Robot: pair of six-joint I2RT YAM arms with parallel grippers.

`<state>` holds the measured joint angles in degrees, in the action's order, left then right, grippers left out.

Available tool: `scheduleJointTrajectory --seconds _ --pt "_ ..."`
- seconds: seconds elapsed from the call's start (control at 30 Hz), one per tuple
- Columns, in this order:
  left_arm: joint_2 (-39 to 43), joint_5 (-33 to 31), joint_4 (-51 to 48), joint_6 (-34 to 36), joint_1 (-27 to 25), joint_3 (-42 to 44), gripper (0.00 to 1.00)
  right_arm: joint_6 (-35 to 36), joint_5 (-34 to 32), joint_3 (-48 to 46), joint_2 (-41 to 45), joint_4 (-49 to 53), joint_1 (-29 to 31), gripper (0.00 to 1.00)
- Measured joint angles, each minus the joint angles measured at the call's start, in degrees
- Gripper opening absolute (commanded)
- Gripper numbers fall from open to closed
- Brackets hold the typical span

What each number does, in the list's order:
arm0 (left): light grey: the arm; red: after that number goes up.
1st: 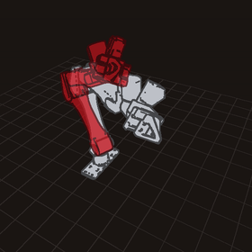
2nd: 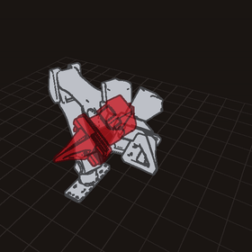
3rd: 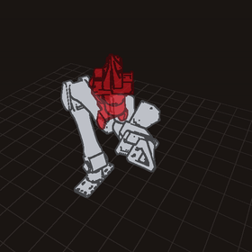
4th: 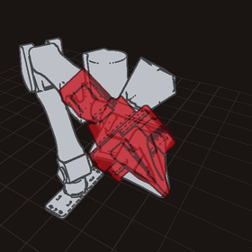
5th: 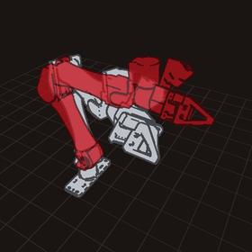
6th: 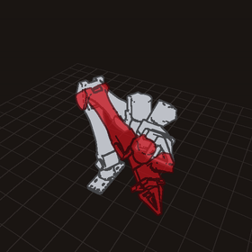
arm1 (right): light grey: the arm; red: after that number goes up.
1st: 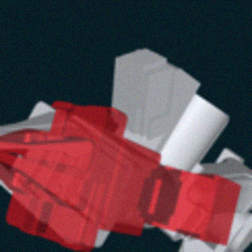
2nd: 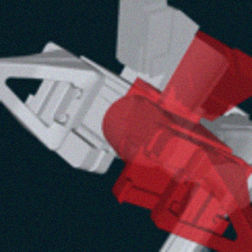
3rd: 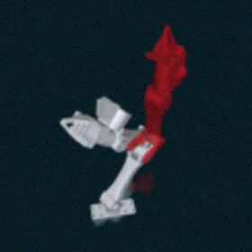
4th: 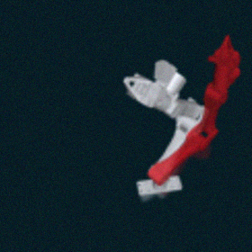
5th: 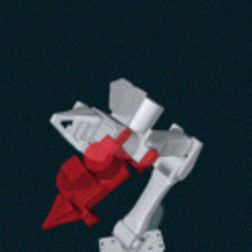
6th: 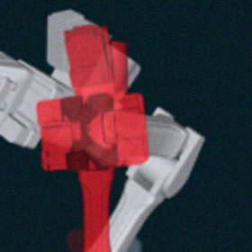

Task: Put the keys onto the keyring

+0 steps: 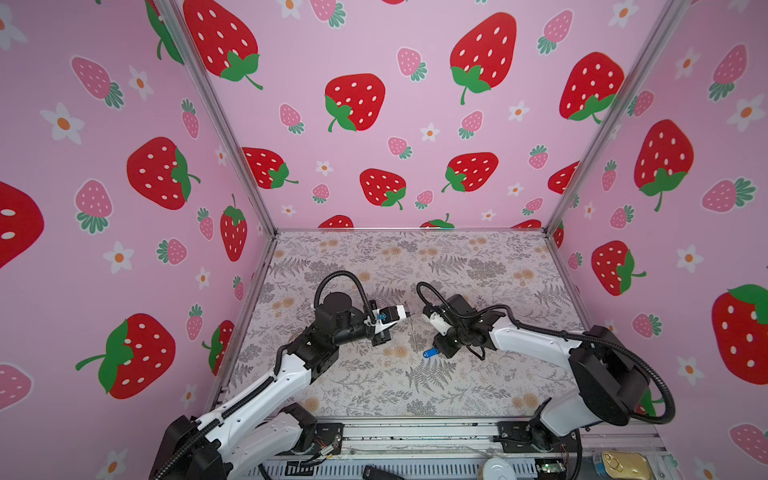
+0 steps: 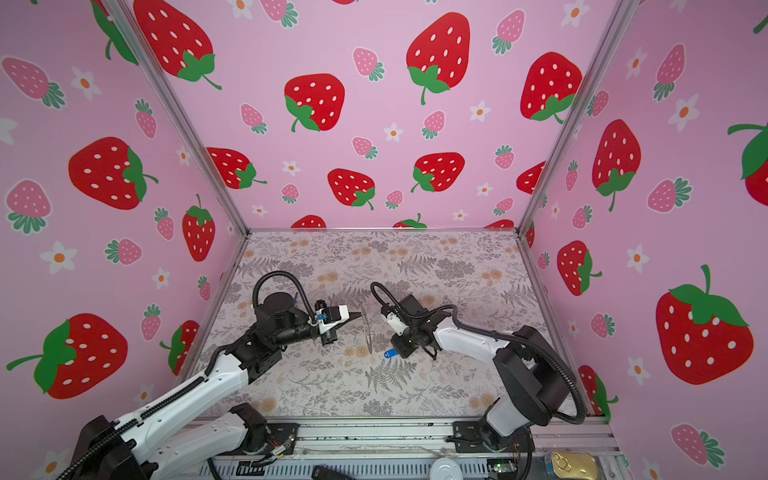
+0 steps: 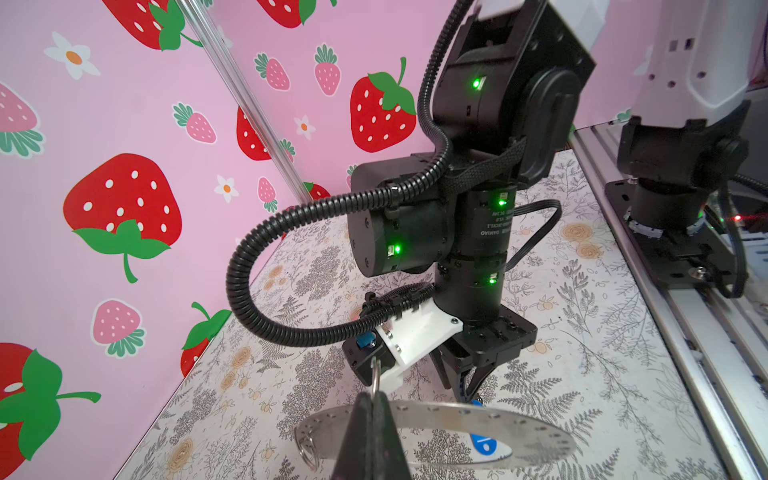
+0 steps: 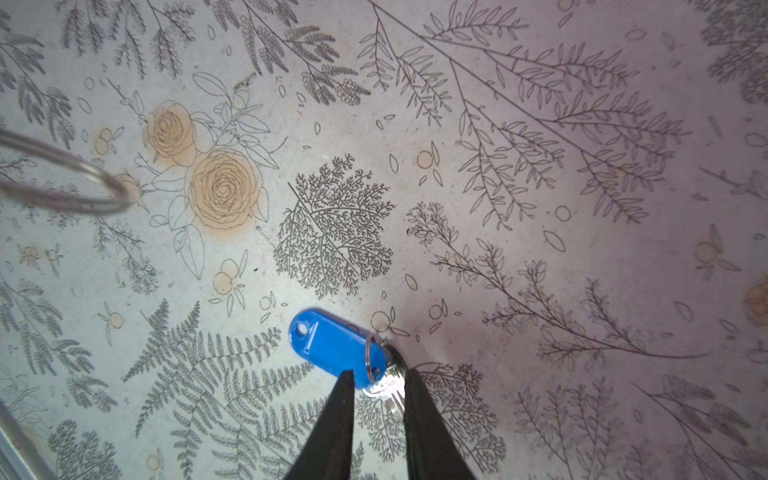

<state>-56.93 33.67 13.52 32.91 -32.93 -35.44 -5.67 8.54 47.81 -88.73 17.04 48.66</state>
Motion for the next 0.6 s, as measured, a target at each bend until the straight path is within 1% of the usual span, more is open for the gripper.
scheduleJointTrajectory --seconds 0.6 --pt "-0.5 0.0 0.2 -0.2 0.0 0.0 0.0 1.0 -0.2 -1.2 -2.1 -1.0 0.3 0.17"
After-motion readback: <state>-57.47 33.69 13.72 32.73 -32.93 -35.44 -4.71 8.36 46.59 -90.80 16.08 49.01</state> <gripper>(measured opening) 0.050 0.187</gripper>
